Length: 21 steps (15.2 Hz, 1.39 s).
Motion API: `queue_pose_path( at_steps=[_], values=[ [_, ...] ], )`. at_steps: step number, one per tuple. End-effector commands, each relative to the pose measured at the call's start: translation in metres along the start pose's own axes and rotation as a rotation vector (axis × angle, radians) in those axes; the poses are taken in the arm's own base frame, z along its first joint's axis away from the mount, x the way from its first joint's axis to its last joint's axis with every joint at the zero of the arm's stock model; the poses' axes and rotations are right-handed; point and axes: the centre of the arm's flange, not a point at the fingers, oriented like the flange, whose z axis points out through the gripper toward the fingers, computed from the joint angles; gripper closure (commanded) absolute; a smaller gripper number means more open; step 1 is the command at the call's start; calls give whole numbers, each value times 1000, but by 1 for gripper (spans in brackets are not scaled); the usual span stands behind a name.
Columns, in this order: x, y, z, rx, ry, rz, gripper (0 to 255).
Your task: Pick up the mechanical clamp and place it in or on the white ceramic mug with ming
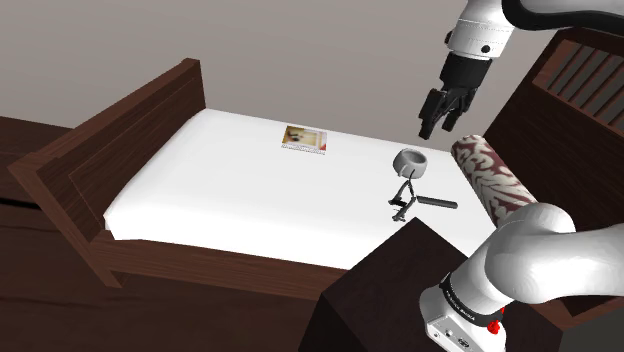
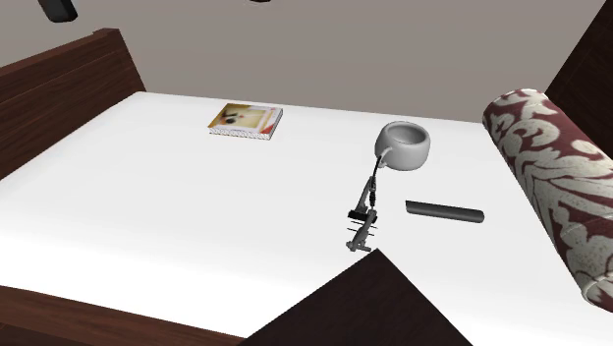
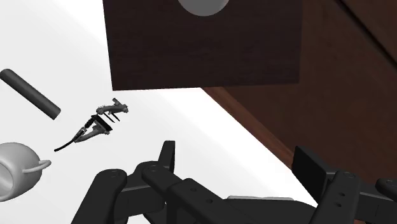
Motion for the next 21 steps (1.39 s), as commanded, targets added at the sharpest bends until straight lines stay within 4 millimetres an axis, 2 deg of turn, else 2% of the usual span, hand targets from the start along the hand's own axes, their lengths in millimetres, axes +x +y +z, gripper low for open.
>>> queue_pose_path(
  at_steps=[1, 11, 21],
  values=[
    [0, 0, 0, 0, 0, 0, 0],
    [34, 99, 92, 95, 59, 185, 0],
    [56, 194, 191, 190, 118, 370, 0]
  ],
)
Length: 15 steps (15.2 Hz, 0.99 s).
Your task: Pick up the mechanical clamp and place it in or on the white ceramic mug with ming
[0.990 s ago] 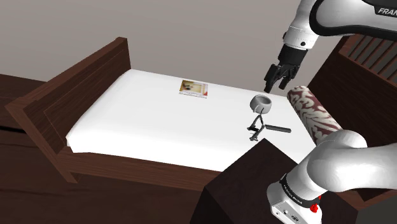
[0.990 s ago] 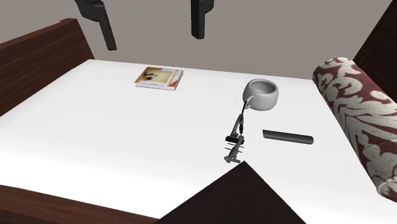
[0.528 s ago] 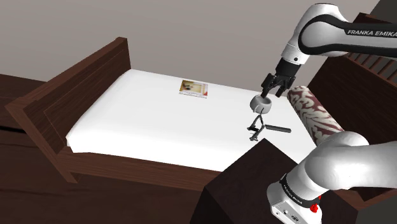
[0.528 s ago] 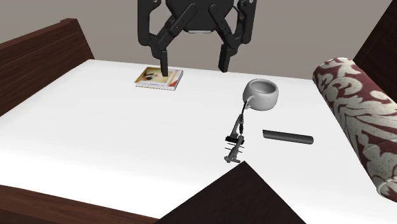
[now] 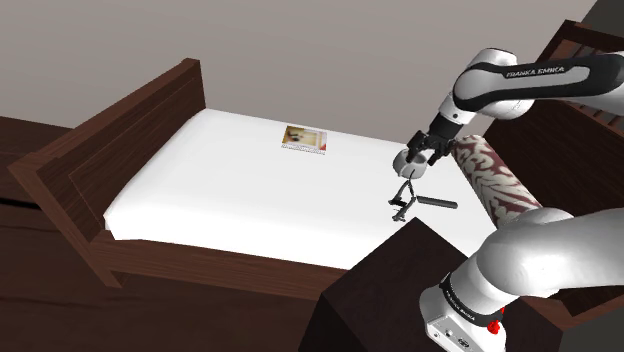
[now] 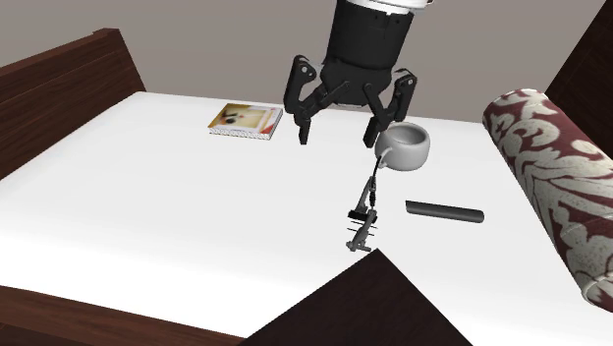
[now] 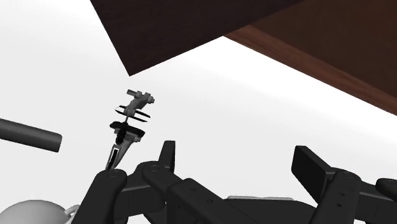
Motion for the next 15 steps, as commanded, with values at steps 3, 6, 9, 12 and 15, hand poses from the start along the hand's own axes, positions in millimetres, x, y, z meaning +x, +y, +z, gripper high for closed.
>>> queue_pose_path(
  at_steps=[3, 6, 9, 12, 15],
  values=[
    [13, 41, 36, 37, 27, 75, 0],
    [23, 71, 64, 66, 44, 131, 0],
    [32, 100, 92, 95, 62, 186, 0],
    [40, 129, 121, 123, 80, 242, 0],
    [47, 158, 151, 152, 97, 297, 0]
  ],
)
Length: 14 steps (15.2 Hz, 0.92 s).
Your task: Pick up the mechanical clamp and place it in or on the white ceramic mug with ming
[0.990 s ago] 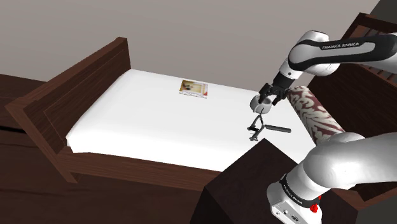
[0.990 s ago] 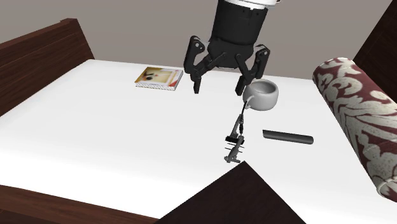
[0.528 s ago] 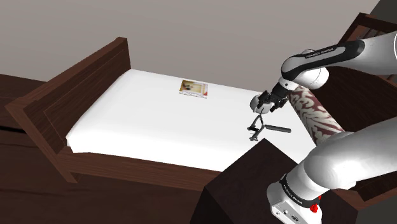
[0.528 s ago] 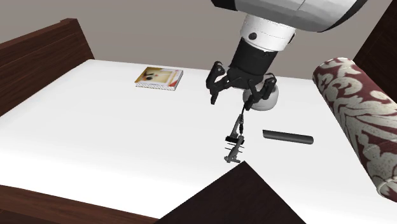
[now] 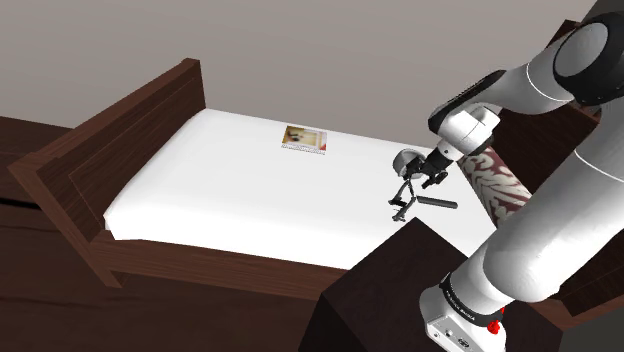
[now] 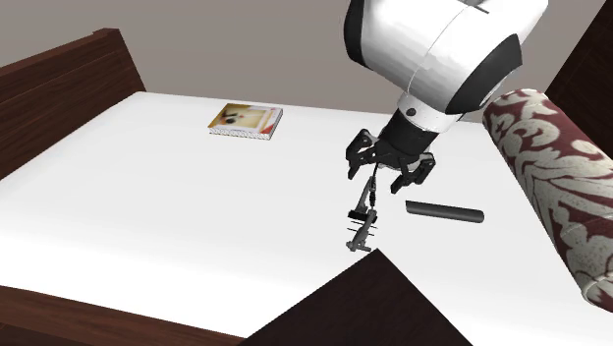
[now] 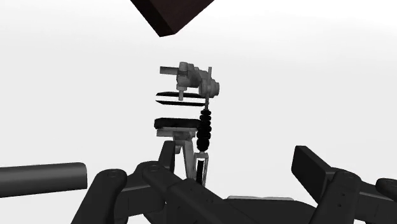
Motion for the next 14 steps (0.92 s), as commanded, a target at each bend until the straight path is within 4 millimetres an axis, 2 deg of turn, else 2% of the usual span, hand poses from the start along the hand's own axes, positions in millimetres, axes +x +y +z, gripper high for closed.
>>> queue_pose_path(
  at_steps=[1, 9, 14],
  values=[
    [6, 23, 17, 22, 21, 41, 0],
    [8, 26, 60, 25, 22, 46, 0],
    [8, 26, 60, 25, 22, 46, 0]
  ],
)
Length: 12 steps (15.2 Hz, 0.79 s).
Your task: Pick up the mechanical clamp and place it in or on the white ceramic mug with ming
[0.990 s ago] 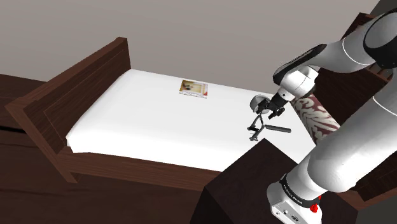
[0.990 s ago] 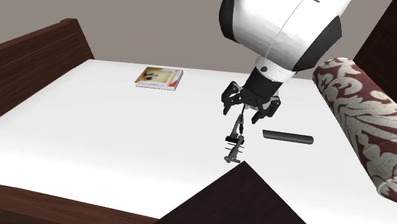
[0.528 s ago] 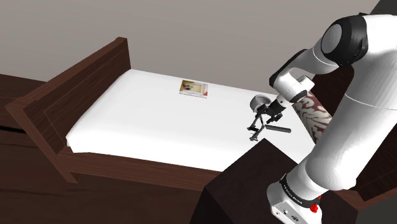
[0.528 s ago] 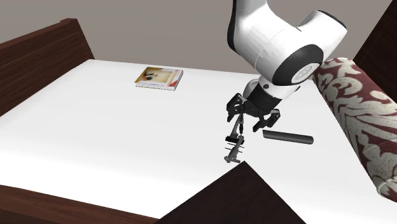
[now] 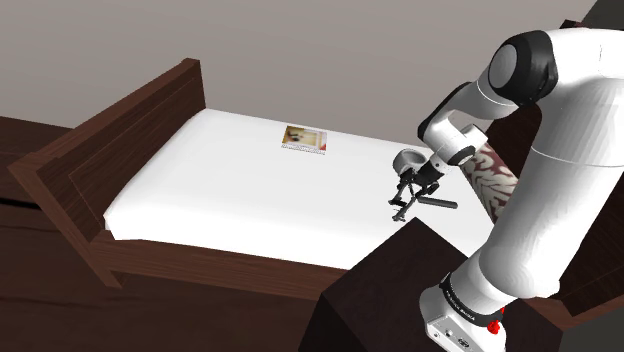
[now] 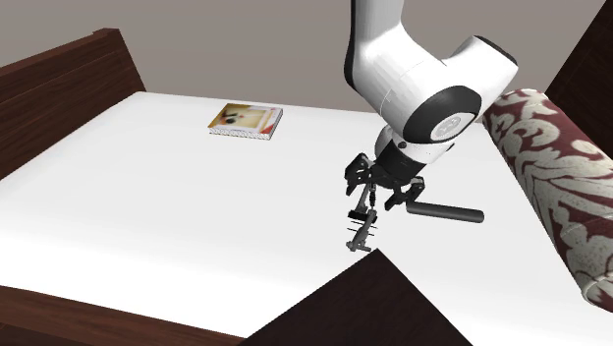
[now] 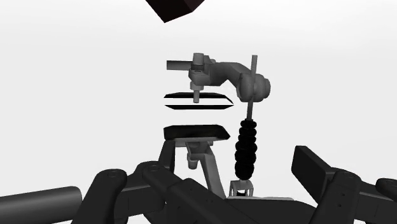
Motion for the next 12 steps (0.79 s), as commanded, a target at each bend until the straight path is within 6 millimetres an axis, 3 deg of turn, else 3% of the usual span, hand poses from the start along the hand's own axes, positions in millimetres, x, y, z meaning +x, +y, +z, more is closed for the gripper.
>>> queue_pose_path(
  at_steps=[1, 3, 4, 12],
  values=[
    [0, 0, 0, 0, 0, 0, 0],
    [0, 0, 0, 0, 0, 0, 0],
    [0, 0, 0, 0, 0, 0, 255],
    [0, 0, 0, 0, 0, 0, 255]
  ],
)
